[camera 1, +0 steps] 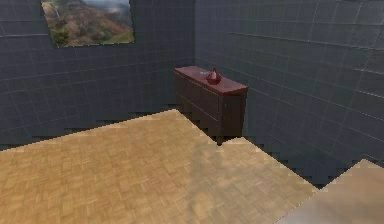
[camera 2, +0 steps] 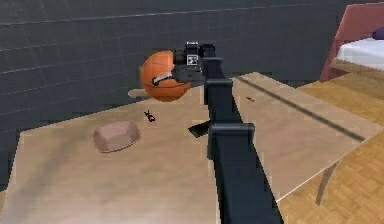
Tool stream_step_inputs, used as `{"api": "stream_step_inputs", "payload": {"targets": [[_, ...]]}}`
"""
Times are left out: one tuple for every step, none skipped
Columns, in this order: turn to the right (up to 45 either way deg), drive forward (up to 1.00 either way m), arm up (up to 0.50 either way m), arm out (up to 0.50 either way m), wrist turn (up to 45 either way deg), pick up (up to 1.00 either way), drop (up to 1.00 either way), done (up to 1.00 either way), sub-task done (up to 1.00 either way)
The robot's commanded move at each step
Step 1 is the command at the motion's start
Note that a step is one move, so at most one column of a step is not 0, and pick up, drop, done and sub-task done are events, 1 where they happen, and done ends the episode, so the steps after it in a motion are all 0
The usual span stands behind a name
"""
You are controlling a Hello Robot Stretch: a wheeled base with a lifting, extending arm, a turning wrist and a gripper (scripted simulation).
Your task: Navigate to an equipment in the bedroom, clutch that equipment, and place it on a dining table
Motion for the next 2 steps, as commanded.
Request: {"api": "stream_step_inputs", "payload": {"targets": [[0.0,0.00,0.00,0.00,24.0,0.00,0.00,0.00,0.00],[0.0,0.00,-0.30,0.00,0.0,0.00,0.00,0.00,0.00]]}}
